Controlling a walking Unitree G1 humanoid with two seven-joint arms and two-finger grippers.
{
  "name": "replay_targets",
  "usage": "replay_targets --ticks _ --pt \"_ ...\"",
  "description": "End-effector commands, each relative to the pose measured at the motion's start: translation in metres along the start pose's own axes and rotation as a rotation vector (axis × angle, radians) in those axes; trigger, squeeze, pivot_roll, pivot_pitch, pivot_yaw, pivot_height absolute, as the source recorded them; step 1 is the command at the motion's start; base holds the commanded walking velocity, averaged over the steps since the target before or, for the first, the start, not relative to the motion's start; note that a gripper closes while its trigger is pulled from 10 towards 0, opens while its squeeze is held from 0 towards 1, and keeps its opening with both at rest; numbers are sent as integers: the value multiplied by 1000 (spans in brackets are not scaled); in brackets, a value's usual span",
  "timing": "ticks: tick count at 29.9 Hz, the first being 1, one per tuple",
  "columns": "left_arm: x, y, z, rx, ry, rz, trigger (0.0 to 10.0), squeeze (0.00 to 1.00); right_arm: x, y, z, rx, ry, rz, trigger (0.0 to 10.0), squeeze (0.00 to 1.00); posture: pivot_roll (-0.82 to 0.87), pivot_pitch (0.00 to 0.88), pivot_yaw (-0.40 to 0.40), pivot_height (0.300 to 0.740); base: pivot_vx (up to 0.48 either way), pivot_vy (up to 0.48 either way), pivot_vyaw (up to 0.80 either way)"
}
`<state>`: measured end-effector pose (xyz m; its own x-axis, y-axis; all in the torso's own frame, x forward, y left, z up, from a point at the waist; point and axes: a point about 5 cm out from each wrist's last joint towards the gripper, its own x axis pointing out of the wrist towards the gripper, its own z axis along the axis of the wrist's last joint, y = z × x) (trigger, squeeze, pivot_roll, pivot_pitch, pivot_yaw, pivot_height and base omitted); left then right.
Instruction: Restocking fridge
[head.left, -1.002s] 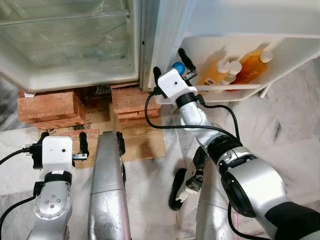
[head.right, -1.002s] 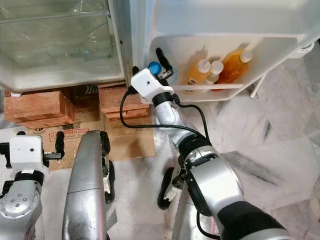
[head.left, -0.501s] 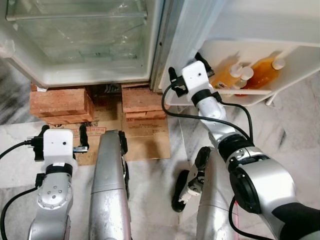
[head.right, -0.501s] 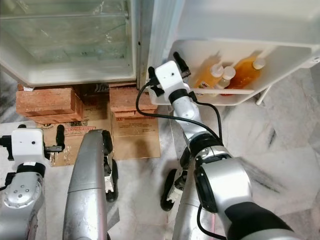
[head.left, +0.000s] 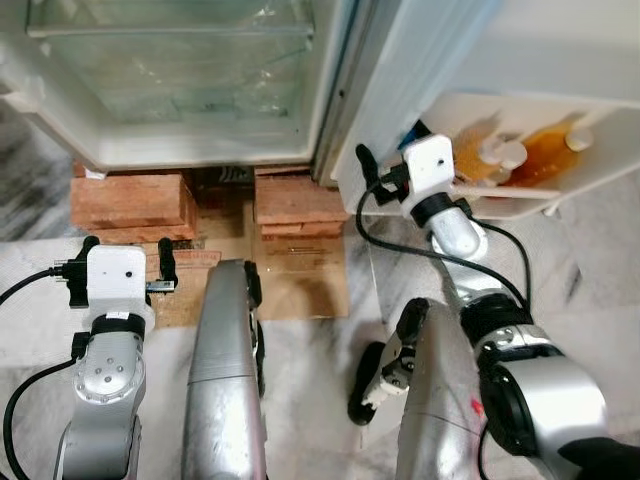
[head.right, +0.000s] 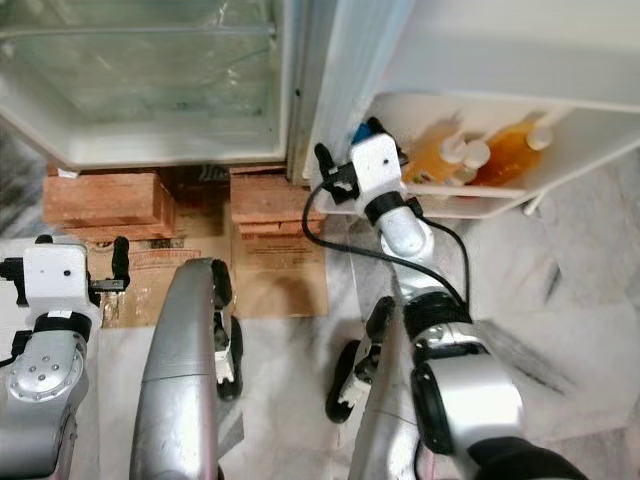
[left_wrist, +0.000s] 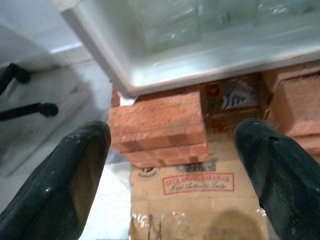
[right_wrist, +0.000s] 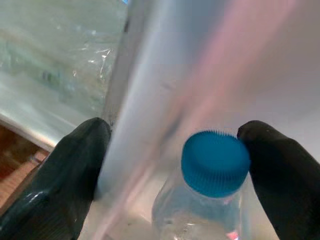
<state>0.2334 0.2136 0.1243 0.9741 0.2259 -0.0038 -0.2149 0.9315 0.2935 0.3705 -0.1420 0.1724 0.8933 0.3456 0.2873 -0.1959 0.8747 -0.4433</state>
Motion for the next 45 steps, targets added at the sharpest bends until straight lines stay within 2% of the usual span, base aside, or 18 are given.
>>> replay_targets --ticks 1,2,6,9,10,11,15,17,18,19,23,25,35,38,42,44,45 --pt "-3 0 -9 4 35 -10 10000 0 -20 -51 -10 -60 45 -217 10000 0 219 358 -83 536 0 0 0" --pt "-2 -1 -8 4 32 -11 10000 0 -21 -54 -7 -84 28 -223 10000 0 216 354 -82 536 0 0 0" --pt "1 -1 -7 6 23 -15 10000 0 -22 -58 -2 -58 9 -230 10000 0 210 349 -81 536 0 0 0" --pt "4 0 -7 9 20 -21 10000 0 -36 -57 -7 -10 39 -219 10000 0 195 340 -79 536 0 0 0" --pt "4 0 -7 9 20 -21 10000 0 -36 -57 -7 -10 39 -219 10000 0 195 340 -79 536 0 0 0" --pt "6 0 -8 8 20 -26 10000 0 -46 -52 -10 18 59 -202 10000 0 186 336 -77 536 0 0 0" --pt "7 -1 -9 0 23 -43 10000 0 -65 -40 -13 98 94 -164 10000 0 175 330 -75 536 0 0 0" --pt "9 -4 -9 -8 23 -60 10000 0 -79 -30 -15 174 123 -141 10000 0 164 317 -73 536 0 0 0" --pt "9 -4 -9 -8 23 -60 10000 0 -79 -30 -15 174 123 -141 10000 0 164 317 -73 536 0 0 0" --pt "11 -7 -9 -10 22 -75 10000 0 -89 -22 -14 212 143 -119 10000 0 155 309 -72 536 0 0 0" --pt "12 -9 -10 -13 20 -89 10000 0 -99 -14 -11 225 147 -85 10000 0 146 299 -71 536 0 0 0" --pt "14 -11 -11 -14 20 -95 10000 0 -104 -9 -12 266 179 -96 10000 0 140 287 -73 536 0 0 0" --pt "18 -15 -10 -38 5 -86 10000 0 -98 -10 -9 295 204 -121 10000 0 130 264 -87 536 0 0 0" --pt "16 -12 -13 -15 9 -50 10000 0 -100 -9 -15 326 247 -155 10000 0 128 248 -90 536 0 0 0" --pt "12 -14 -15 -20 14 -51 10000 0 -103 -3 -22 372 291 -159 10000 0 132 230 -91 536 0 0 0" --pt "7 -16 -19 -14 22 -59 10000 0 -106 9 -31 417 360 -127 10000 0 135 210 -91 536 0 0 0" --pt "7 -16 -19 -14 22 -59 10000 0 -106 9 -31 417 360 -127 10000 0 135 210 -91 536 0 0 0"
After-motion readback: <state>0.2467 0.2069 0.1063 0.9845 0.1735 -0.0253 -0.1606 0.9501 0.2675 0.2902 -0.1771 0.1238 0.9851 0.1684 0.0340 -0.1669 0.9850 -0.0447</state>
